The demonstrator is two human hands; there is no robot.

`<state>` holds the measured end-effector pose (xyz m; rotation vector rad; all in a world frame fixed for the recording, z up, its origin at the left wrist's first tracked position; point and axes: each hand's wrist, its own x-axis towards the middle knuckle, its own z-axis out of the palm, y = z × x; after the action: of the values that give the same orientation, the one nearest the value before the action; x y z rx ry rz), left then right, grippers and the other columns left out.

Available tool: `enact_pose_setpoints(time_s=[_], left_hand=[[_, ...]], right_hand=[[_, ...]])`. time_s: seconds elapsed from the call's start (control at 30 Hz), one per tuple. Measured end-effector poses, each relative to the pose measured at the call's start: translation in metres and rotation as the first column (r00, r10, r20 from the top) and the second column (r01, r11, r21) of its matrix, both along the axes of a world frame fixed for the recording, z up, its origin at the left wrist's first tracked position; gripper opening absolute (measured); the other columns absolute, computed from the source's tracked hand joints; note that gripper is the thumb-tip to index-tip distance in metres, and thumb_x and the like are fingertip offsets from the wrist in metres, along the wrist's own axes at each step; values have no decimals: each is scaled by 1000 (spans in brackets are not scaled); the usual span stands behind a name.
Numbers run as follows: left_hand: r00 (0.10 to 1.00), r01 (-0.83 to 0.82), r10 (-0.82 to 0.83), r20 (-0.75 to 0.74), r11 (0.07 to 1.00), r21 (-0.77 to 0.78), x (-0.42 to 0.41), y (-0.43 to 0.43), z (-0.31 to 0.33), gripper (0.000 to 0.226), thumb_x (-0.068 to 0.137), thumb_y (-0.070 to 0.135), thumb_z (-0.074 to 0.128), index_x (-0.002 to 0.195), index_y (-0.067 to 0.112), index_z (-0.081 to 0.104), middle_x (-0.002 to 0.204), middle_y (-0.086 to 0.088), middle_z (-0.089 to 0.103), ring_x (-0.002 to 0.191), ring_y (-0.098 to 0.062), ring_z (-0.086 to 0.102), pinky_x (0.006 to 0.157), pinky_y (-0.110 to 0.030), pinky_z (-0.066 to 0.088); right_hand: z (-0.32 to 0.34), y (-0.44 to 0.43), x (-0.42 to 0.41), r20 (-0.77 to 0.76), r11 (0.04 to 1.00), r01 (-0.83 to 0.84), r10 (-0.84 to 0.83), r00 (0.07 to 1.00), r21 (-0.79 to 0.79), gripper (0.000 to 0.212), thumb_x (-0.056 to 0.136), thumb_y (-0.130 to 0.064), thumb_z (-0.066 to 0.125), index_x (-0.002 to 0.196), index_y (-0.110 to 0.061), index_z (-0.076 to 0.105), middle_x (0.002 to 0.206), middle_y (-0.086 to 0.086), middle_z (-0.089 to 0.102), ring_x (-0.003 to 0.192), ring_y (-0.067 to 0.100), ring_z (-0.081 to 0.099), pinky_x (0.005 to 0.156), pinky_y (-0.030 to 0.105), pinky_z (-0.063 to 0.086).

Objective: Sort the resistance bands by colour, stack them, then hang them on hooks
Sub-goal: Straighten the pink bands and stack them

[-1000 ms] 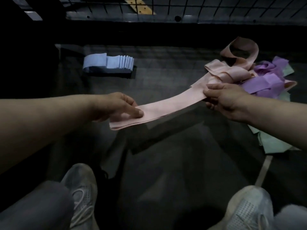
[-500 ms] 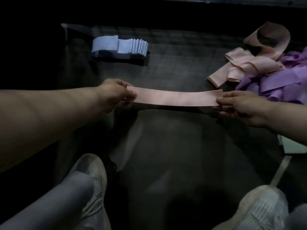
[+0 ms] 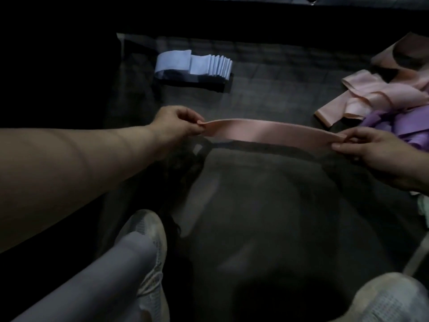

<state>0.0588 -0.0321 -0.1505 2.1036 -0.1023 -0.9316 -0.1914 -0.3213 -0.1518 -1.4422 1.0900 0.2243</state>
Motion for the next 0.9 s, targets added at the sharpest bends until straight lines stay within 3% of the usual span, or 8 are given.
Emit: enact_pose_setpoints(time_s=[0.13,0.23,0.3,0.43,0.53,0.67,0.8,0.9], left_hand=[[966,151,-158,205,987,47,1,12,-5,15,81,8,77,78,21,73,70,-7,67,61,-14,58,58,-26,52],[948,199,-193,252,980,2,-5,19,-15,19,82,-4,71,81,15,73,91,-10,74,87,-21,70,89,-33,57],[911,268,-256,322,964,9,-7,22,-19,23,81,-9,69,85,13,74,97,-5,72,95,-19,70,96,-26,52],[853,413,-426,301,904,110,-10,27,-22,21,79,-12,67,89,3,77,108,-4,70,100,-13,65,89,-4,42],[915,326,-353,197,933,156,-14,25,-27,22,82,-9,64,94,5,77,107,-5,72,96,-12,67,93,-17,48],[990,30,-60,131,975,218,-16,15,-35,11,83,7,70,86,17,70,83,-7,71,77,-21,68,81,-36,60],[998,28,-44,45,949,313,-17,1,-45,23,82,31,77,82,13,64,75,-13,71,61,-25,63,65,-38,57],[997,18,-46,62,921,388,-19,-14,-51,21,80,21,78,71,13,61,77,-13,69,65,-27,61,66,-31,51]], right_hand=[[0,1,-5,49,965,-183,195,980,-187,21,89,6,62,90,-14,66,74,3,66,55,5,60,51,13,50],[-2,5,-10,57,960,-217,231,971,-179,24,89,8,61,95,-14,68,92,6,72,73,5,69,66,14,56],[-6,8,-12,56,945,-250,267,962,-213,31,88,10,62,100,-17,69,104,-4,70,86,-4,68,78,8,52],[-18,10,-18,-63,909,-352,347,936,-225,37,85,14,63,105,-18,69,110,-1,69,89,-6,65,81,1,46],[-28,11,-17,-143,938,-307,286,948,-159,35,85,12,65,103,-18,68,108,13,69,90,20,64,68,13,54],[-39,11,-8,-198,976,-90,50,979,-198,31,90,-8,68,117,-2,55,104,22,67,85,27,67,67,36,56],[-42,14,4,-295,995,-45,17,955,-90,12,93,-16,67,94,-9,57,88,14,66,58,12,66,51,28,53],[-48,10,10,-366,964,-159,72,928,-213,16,91,-19,70,88,-14,55,84,11,64,67,20,62,57,31,50]])
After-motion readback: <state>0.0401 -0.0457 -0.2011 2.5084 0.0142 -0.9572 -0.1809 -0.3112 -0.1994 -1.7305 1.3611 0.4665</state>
